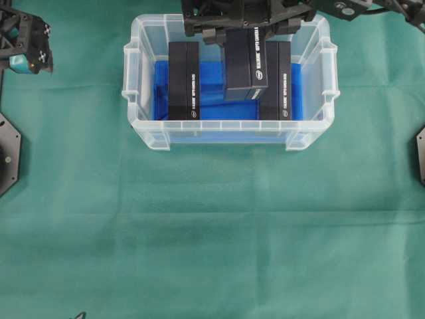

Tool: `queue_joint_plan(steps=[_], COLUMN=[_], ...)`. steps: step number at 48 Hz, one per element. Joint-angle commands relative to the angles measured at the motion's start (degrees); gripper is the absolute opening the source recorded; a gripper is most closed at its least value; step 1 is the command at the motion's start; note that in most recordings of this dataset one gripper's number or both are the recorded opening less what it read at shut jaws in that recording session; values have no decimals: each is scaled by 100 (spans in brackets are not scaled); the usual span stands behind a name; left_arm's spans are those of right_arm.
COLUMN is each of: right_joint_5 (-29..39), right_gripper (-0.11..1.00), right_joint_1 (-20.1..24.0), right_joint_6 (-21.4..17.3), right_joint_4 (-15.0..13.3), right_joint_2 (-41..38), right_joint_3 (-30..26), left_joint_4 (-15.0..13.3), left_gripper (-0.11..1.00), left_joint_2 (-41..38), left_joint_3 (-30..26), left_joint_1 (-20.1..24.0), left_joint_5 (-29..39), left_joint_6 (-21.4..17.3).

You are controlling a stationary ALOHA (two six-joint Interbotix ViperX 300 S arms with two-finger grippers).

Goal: Take out the box from the case.
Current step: 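Lift the box out of the case with the right gripper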

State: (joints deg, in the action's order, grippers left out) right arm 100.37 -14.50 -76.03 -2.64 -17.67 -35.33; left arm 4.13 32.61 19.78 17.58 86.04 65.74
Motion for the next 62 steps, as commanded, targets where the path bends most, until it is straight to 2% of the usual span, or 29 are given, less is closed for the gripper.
queue_joint_plan(steps=[1, 40, 52, 62], right_joint_5=[9, 9, 9, 18], right_gripper=[67, 67, 67, 67], right_joint_1=[9, 9, 281, 729], right_joint_6=[9, 9, -70, -422], right_joint_4=[-35, -114, -114, -237], right_joint_2=[334, 334, 334, 334], right_joint_3=[-158, -158, -158, -158], left_joint_4=[-9, -9, -9, -9], left_gripper=[94, 94, 94, 94], left_joint_2=[26, 26, 26, 26], left_joint_3=[-105, -105, -105, -105], left_joint_1=[18, 9, 18, 9], left_joint_5=[-9, 9, 18, 18], left_joint_6=[0, 0, 0, 0])
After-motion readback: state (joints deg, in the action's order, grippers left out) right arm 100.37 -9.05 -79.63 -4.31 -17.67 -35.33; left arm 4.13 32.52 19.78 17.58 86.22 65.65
